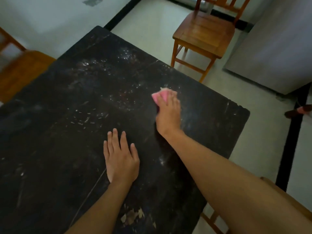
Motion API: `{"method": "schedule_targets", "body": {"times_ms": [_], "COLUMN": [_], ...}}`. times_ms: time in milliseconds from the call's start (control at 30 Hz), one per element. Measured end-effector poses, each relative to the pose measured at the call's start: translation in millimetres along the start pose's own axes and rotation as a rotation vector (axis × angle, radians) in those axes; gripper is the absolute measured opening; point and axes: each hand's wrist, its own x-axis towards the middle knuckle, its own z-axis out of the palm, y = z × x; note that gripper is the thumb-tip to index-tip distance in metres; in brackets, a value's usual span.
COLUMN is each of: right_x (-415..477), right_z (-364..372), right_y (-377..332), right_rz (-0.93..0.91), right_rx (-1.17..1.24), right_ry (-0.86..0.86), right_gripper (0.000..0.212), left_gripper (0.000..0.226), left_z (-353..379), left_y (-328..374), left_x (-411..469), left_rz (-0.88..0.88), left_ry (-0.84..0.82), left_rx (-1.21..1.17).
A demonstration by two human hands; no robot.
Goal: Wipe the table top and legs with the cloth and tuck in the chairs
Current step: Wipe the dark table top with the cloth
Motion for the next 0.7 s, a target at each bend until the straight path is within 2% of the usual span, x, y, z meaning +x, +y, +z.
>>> {"method": "schedule_targets", "body": {"times_ms": [100, 167, 233, 333, 400, 433, 500, 533, 667, 700], "right_x": [46.0, 50.5, 32.7, -5.4, -18.6, -19.0, -6.1, 5.7, 51.7, 57.1], "right_z": [-8.0, -31.6, -65.2, -102.6, -97.0, -84.4, -54.2, -40.4, -10.4, -14.3], "right_y": [-32.9, -17.4, 23.0, 102.1, 121.8, 114.3, 75.7, 50.1, -45.7, -54.7], "right_rz": [-0.115, -0.060, 0.048, 0.349, 0.497, 0.526, 0.496, 0.445, 0.019, -0.009], "right_rx": [0.176, 0.290, 0.344, 0.226, 0.145, 0.119, 0.116, 0.129, 0.223, 0.270], "right_ry": [-0.181, -0.080, 0.120, 0.329, 0.354, 0.348, 0.348, 0.318, -0.212, -0.264], "right_gripper": [0.062, 0.058, 0.055, 0.053, 0.046, 0.044, 0.054, 0.060, 0.055, 0.055], "left_gripper": [0.058, 0.059, 0.059, 0.059, 0.059, 0.058, 0.058, 0.058, 0.058, 0.058], "left_z": [2.2, 3.1, 2.3, 0.5, -1.1, -1.4, -1.7, -1.4, 0.9, 0.9], "left_y": [-1.6, -3.0, -2.7, 0.3, 0.7, 0.2, -1.1, -1.2, -2.9, -4.0], "left_x": [2.3, 2.4, 0.8, 1.7, 3.3, 3.3, 3.1, 3.7, 4.2, 3.9], "left_rz": [0.007, 0.008, 0.003, 0.009, 0.009, 0.011, 0.020, 0.025, 0.034, 0.040], "left_ry": [0.003, 0.004, -0.002, -0.016, -0.028, -0.032, -0.040, -0.039, -0.041, -0.033], "left_rx": [0.031, 0.022, 0.020, 0.037, 0.040, 0.044, 0.046, 0.052, 0.074, 0.072]}}
